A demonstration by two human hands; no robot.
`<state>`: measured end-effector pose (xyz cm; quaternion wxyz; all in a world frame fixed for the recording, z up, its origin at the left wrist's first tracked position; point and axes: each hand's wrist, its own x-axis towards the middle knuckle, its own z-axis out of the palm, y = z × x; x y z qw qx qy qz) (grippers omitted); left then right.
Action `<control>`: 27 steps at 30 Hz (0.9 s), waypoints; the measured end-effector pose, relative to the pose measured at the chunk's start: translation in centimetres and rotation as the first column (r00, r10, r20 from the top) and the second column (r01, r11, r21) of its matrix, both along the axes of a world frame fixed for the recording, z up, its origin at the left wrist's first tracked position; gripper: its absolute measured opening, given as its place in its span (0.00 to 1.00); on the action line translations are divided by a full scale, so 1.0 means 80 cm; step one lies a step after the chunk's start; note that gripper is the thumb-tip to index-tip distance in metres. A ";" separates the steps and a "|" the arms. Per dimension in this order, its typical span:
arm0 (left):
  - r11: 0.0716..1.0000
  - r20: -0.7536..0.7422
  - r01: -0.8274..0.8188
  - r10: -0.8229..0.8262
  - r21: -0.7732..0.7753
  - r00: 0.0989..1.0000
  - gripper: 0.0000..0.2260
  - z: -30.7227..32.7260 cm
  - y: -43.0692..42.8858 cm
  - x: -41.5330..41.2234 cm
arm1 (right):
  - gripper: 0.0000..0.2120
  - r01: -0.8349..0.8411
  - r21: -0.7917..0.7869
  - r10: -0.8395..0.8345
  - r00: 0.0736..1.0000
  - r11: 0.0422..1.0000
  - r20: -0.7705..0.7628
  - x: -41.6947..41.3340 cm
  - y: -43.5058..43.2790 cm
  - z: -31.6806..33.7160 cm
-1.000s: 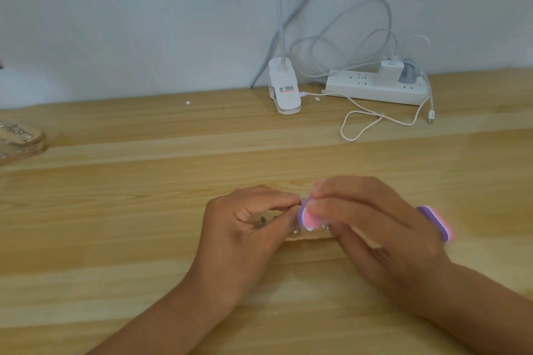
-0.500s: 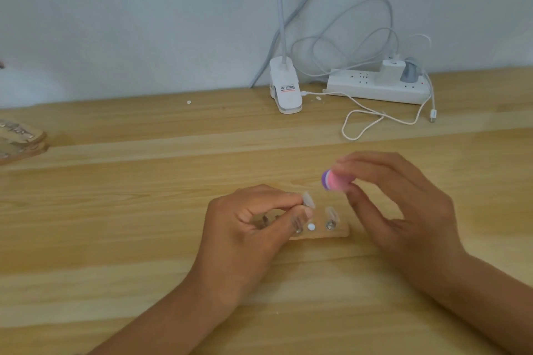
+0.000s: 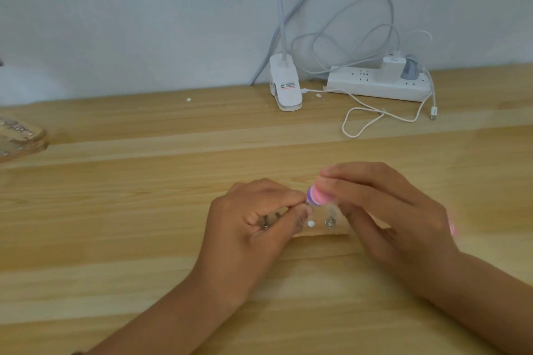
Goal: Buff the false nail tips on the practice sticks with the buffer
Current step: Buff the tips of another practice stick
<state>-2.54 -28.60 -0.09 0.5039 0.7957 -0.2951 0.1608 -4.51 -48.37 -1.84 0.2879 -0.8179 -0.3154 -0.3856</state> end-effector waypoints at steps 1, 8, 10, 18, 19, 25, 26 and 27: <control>1.000 0.008 0.006 -0.006 0.004 1.000 0.03 0.000 0.000 0.000 | 0.16 -0.009 0.012 0.009 1.000 1.000 -0.002 -0.001 0.002 -0.001; 1.000 0.019 0.021 -0.021 0.005 1.000 0.03 0.001 0.000 0.000 | 0.17 -0.054 0.033 0.054 0.998 0.998 -0.015 -0.001 0.001 0.000; 0.999 0.020 0.039 -0.039 0.002 0.999 0.03 0.000 0.001 0.001 | 0.17 -0.073 0.053 0.073 0.997 0.996 -0.009 -0.003 0.008 -0.001; 0.992 -0.063 0.081 -0.087 -0.095 0.994 0.03 -0.004 0.002 0.000 | 0.12 0.165 0.122 -0.158 0.985 0.979 -0.063 0.004 -0.004 0.004; 0.989 -0.087 0.088 -0.099 -0.122 0.991 0.03 -0.004 0.002 0.000 | 0.12 0.174 0.160 -0.164 0.984 0.972 -0.076 0.003 -0.003 0.005; 0.994 -0.099 0.078 -0.086 -0.079 0.991 0.07 -0.003 0.000 -0.001 | 0.12 0.062 0.110 -0.064 0.998 0.992 0.015 -0.009 0.009 0.000; 0.994 -0.103 0.076 -0.084 -0.077 0.991 0.07 -0.003 -0.001 -0.001 | 0.12 0.070 0.108 -0.073 0.997 0.992 0.027 -0.008 0.009 0.000; 0.994 -0.111 0.072 -0.081 -0.077 0.991 0.07 -0.002 -0.002 -0.001 | 0.13 0.093 0.117 -0.097 0.995 0.989 0.029 -0.006 0.007 0.001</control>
